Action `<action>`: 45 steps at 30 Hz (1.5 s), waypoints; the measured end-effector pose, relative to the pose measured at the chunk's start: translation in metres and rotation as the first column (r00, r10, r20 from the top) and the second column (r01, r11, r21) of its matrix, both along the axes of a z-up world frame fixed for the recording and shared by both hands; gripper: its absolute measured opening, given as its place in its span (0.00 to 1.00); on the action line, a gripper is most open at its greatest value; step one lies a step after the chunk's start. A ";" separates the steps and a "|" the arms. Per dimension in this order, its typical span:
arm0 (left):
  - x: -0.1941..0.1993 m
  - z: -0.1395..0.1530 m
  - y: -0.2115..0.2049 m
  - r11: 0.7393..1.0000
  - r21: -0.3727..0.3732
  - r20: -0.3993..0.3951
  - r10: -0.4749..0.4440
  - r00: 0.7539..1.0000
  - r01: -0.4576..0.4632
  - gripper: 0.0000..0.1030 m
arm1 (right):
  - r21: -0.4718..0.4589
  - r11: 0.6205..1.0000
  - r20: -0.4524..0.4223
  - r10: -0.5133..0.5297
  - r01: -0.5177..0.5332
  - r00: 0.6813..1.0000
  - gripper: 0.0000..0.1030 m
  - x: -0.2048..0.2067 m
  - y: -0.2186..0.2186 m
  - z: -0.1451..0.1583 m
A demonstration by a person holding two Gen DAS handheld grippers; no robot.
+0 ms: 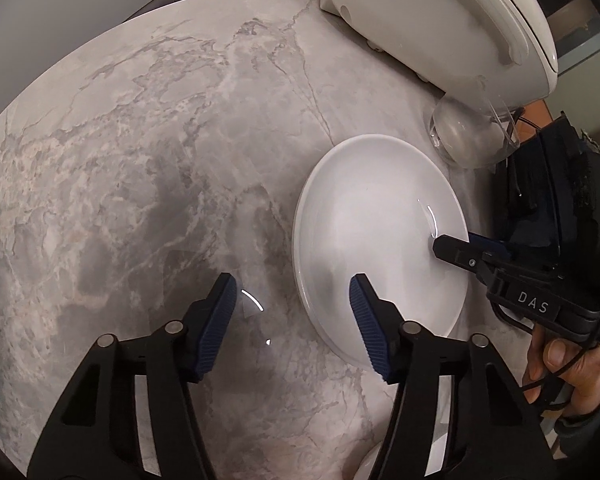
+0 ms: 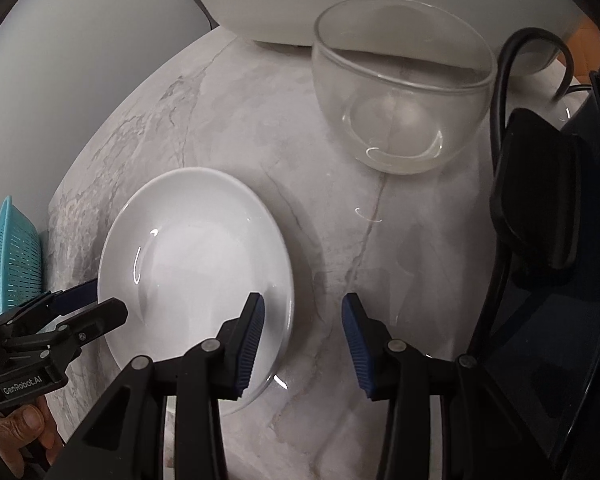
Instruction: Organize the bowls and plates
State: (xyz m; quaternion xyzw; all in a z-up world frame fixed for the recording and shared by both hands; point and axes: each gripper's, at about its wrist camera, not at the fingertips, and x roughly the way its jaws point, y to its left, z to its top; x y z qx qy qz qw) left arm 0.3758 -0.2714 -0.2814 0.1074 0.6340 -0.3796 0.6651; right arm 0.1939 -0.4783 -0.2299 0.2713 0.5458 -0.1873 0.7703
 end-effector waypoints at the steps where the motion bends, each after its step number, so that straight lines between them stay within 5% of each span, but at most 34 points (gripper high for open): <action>1: -0.001 0.000 -0.001 1.000 0.008 0.006 -0.006 1.000 0.006 0.44 | -0.004 1.000 0.001 0.008 -0.008 1.000 0.35 0.001 0.001 0.000; 4: -0.006 -0.001 -0.011 0.999 0.022 0.014 -0.031 0.999 0.031 0.28 | -0.011 0.999 0.004 0.038 -0.038 0.999 0.17 0.005 0.006 0.000; 7: -0.015 -0.003 -0.023 0.997 0.041 0.030 -0.064 0.997 0.063 0.20 | -0.018 0.998 0.005 0.066 -0.066 0.998 0.15 0.008 0.011 -0.001; 29: -0.018 0.009 0.002 0.999 0.054 0.053 0.006 0.999 -0.009 0.14 | -0.076 0.987 0.058 0.148 -0.143 0.987 0.13 0.011 0.018 0.007; 45: -0.043 0.111 0.056 0.997 0.034 0.156 0.067 0.986 -0.073 0.14 | -0.124 0.965 0.173 0.251 -0.232 0.952 0.13 0.003 0.049 0.078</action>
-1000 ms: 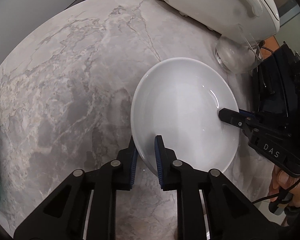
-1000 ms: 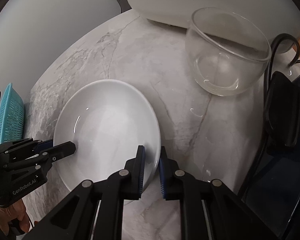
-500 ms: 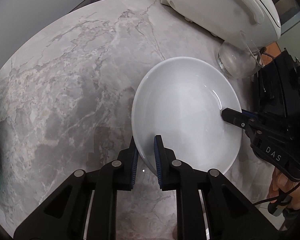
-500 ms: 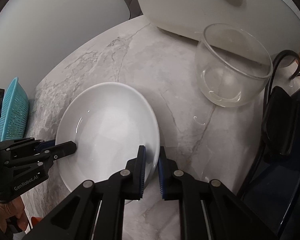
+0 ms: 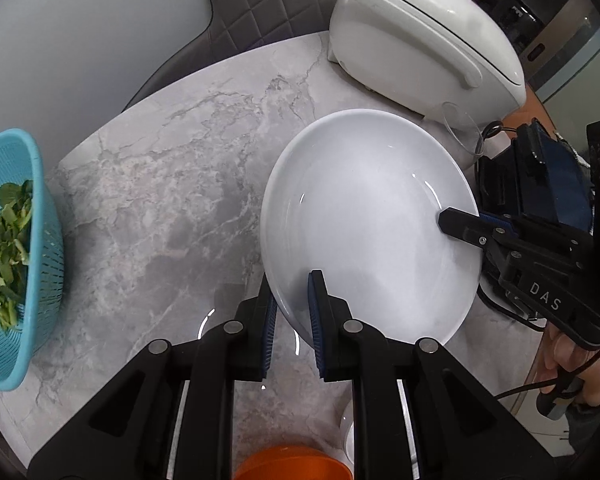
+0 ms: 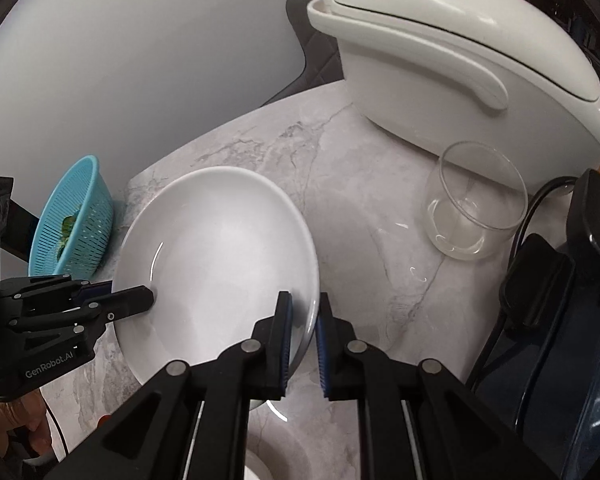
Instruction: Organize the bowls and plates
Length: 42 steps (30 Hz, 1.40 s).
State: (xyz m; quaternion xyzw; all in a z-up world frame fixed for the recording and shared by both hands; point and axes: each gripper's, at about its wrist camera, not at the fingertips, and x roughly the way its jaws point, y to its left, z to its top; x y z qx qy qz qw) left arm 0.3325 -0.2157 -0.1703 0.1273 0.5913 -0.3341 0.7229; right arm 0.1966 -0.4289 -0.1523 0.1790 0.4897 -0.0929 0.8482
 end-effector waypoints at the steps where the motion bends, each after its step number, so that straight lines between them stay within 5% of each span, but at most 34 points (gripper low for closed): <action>1: -0.004 0.007 0.004 1.000 0.000 0.005 0.007 1.000 -0.007 0.14 | 0.002 1.000 0.008 0.009 -0.009 1.000 0.12 -0.002 0.003 0.005; 12: -0.075 0.065 0.053 0.998 -0.009 0.030 0.061 0.998 -0.060 0.14 | 0.003 0.994 0.058 0.112 -0.112 0.992 0.12 -0.045 0.043 0.046; 24: -0.210 0.084 0.097 0.997 -0.048 0.006 0.066 0.998 -0.065 0.14 | -0.014 0.978 0.040 0.207 -0.207 0.977 0.12 -0.152 0.086 0.054; 30: -0.283 0.070 0.122 0.994 -0.064 -0.022 0.082 0.996 -0.083 0.14 | -0.013 0.971 0.009 0.239 -0.239 0.971 0.12 -0.210 0.103 0.041; 42: -0.396 -0.020 0.151 0.991 0.011 -0.114 0.132 0.985 -0.131 0.15 | 0.024 0.957 -0.139 0.288 -0.288 0.947 0.12 -0.283 0.137 -0.040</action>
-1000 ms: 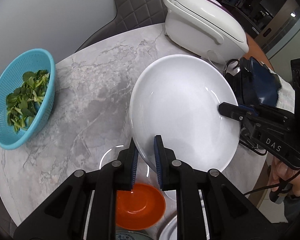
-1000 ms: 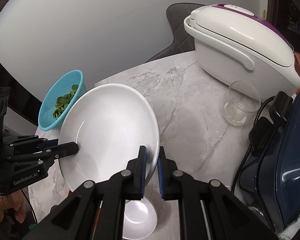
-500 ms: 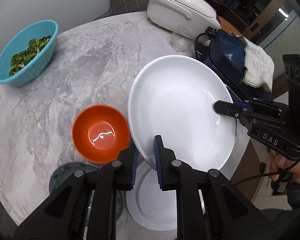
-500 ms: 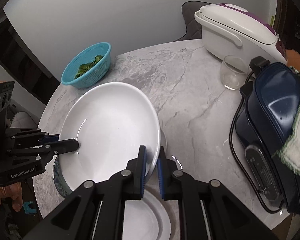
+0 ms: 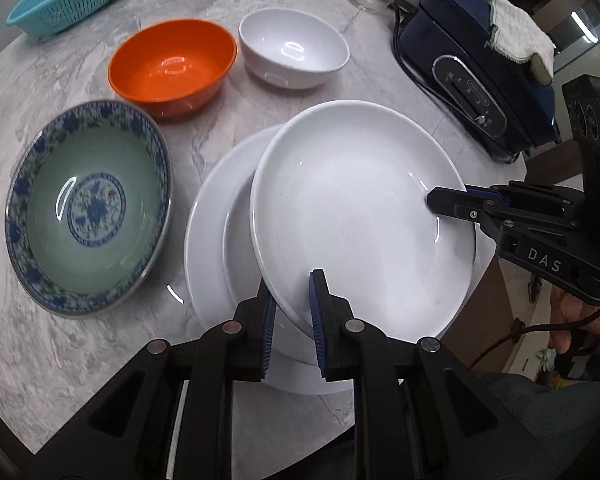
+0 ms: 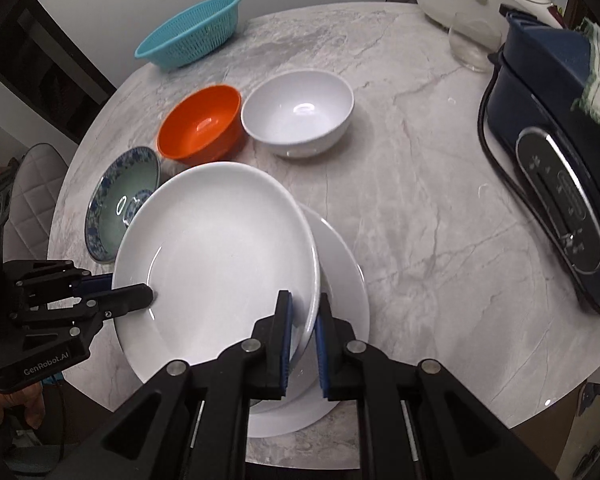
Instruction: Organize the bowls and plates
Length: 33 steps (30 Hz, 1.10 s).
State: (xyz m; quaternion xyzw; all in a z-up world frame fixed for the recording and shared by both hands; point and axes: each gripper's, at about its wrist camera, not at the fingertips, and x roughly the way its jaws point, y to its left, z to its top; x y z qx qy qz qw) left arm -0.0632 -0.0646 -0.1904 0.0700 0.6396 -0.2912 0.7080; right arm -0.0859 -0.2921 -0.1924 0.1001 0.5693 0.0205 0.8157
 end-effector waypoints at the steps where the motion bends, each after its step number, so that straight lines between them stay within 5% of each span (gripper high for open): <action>1: -0.006 -0.004 0.000 1.000 0.007 0.007 -0.001 1.000 0.001 0.15 | -0.002 1.000 -0.011 0.001 -0.001 1.000 0.12 -0.002 0.001 -0.006; 18: -0.040 -0.040 0.000 0.998 0.060 0.002 0.030 1.000 -0.030 0.19 | -0.037 0.996 -0.044 0.076 -0.077 0.996 0.13 0.000 0.009 -0.040; 33: -0.030 -0.042 -0.025 0.992 0.095 0.039 -0.081 0.996 0.077 0.53 | -0.150 0.979 -0.001 0.141 -0.139 0.990 0.14 -0.008 0.017 -0.031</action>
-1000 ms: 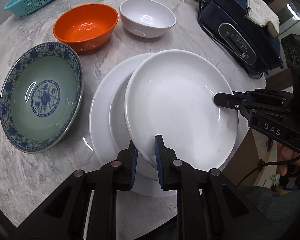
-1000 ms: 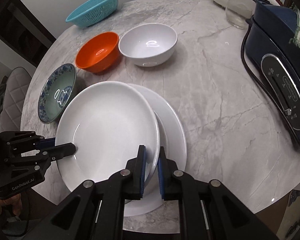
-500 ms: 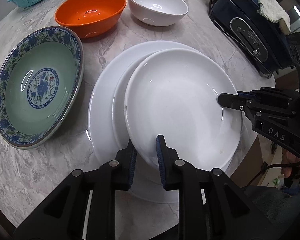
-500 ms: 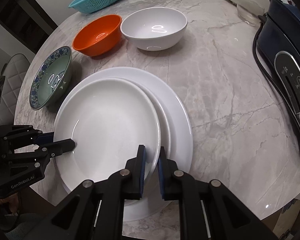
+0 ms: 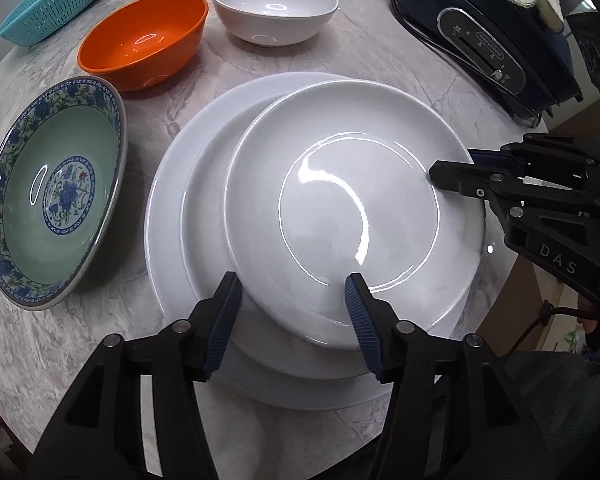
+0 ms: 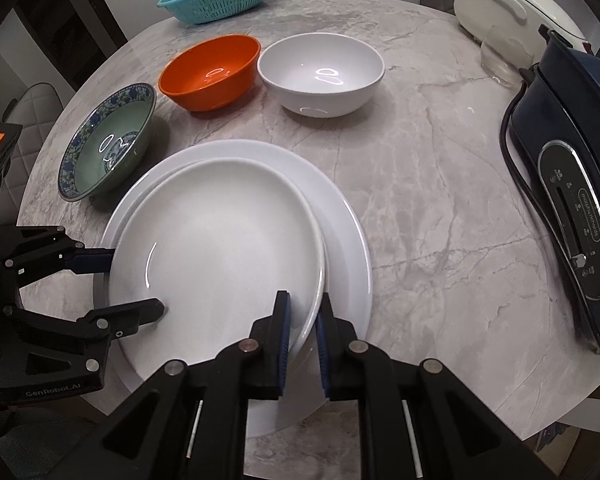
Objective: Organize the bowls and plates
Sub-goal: 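Lower the small plate onto the plate stack and open both grippers, then move both grippers to the rim of the blue-and-white patterned bowl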
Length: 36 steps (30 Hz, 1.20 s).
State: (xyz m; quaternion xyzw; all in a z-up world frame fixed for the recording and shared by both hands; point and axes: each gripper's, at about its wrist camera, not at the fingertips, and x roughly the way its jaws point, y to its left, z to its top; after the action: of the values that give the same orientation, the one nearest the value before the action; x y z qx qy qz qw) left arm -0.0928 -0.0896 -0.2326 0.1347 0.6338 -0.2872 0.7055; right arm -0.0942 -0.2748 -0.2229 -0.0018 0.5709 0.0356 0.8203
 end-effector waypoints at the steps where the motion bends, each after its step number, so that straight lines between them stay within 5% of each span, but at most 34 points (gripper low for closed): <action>1: 0.001 -0.003 -0.008 1.000 0.010 0.004 -0.007 1.000 0.007 0.54 | -0.014 1.000 0.001 0.005 -0.005 1.000 0.13 -0.001 0.001 -0.001; 9: 0.000 -0.006 -0.015 1.000 0.020 0.006 -0.003 1.000 0.002 0.60 | -0.047 0.999 -0.014 0.022 -0.022 1.000 0.13 -0.004 0.007 -0.012; 15: -0.001 0.007 -0.007 1.000 -0.026 0.038 0.008 0.999 -0.007 0.79 | -0.051 0.998 -0.015 0.030 -0.030 0.999 0.14 -0.005 0.008 -0.011; 19: -0.001 0.024 -0.004 0.996 -0.084 0.046 0.026 0.999 -0.022 0.87 | -0.025 0.999 -0.005 0.031 -0.031 1.000 0.49 -0.007 0.005 -0.009; 24: 0.001 0.060 0.042 0.970 -0.211 0.033 0.133 0.991 -0.124 0.91 | 0.022 0.999 0.055 0.025 -0.026 0.998 0.51 -0.008 -0.008 0.008; 28: 0.026 0.079 0.121 0.888 -0.289 -0.047 0.360 0.932 -0.357 0.93 | 0.144 0.989 0.081 -0.052 0.040 0.995 0.51 0.000 -0.036 0.034; 33: 0.071 0.084 0.205 0.761 -0.248 -0.064 0.605 0.793 -0.600 0.93 | 0.427 0.903 0.149 -0.013 -0.053 0.989 0.63 0.038 -0.035 0.088; 36: 0.089 0.082 0.217 0.753 -0.238 -0.055 0.620 0.783 -0.613 0.93 | 0.513 0.849 0.133 0.067 -0.126 0.989 0.63 0.076 -0.010 0.100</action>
State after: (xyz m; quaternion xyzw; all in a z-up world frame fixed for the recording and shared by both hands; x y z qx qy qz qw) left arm -0.0037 0.1275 -0.1510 -0.1648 0.5929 -0.1120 0.7802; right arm -0.0178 -0.2849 -0.1228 0.1891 0.4932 0.2295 0.8175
